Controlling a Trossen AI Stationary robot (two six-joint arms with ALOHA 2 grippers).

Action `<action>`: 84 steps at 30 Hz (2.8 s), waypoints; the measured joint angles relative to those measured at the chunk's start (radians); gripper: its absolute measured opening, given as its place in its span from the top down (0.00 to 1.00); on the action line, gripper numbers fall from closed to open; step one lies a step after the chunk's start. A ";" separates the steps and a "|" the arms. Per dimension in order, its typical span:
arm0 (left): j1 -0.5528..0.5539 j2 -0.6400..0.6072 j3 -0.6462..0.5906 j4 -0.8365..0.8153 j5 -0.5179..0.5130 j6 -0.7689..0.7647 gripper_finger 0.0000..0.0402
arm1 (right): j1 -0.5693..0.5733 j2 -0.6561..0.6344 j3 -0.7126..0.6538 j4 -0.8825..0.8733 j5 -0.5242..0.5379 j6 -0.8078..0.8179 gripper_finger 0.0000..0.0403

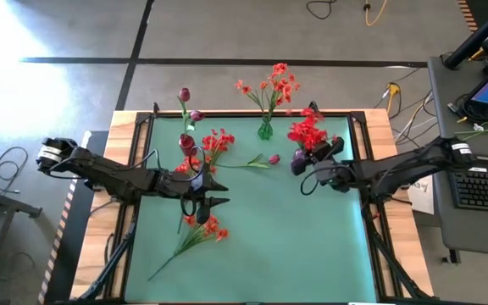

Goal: Sort flowers into vase by color
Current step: Put the bottom red flowers into the violet flower vase

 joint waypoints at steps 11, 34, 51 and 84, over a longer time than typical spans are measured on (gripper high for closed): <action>0.000 0.000 0.000 -0.001 0.000 0.000 0.61 | 0.000 0.032 0.000 0.003 0.001 0.002 0.97; 0.000 0.000 0.000 0.002 0.000 -0.079 0.61 | 0.102 -0.073 0.000 -0.038 -0.004 -0.037 0.52; -0.120 0.000 0.013 0.084 0.002 -0.236 0.61 | 0.220 -0.138 -0.001 -0.119 -0.160 0.017 0.48; -0.180 0.000 0.262 -0.411 0.011 -0.229 0.61 | 0.230 -0.256 -0.001 -0.345 -0.135 0.250 0.49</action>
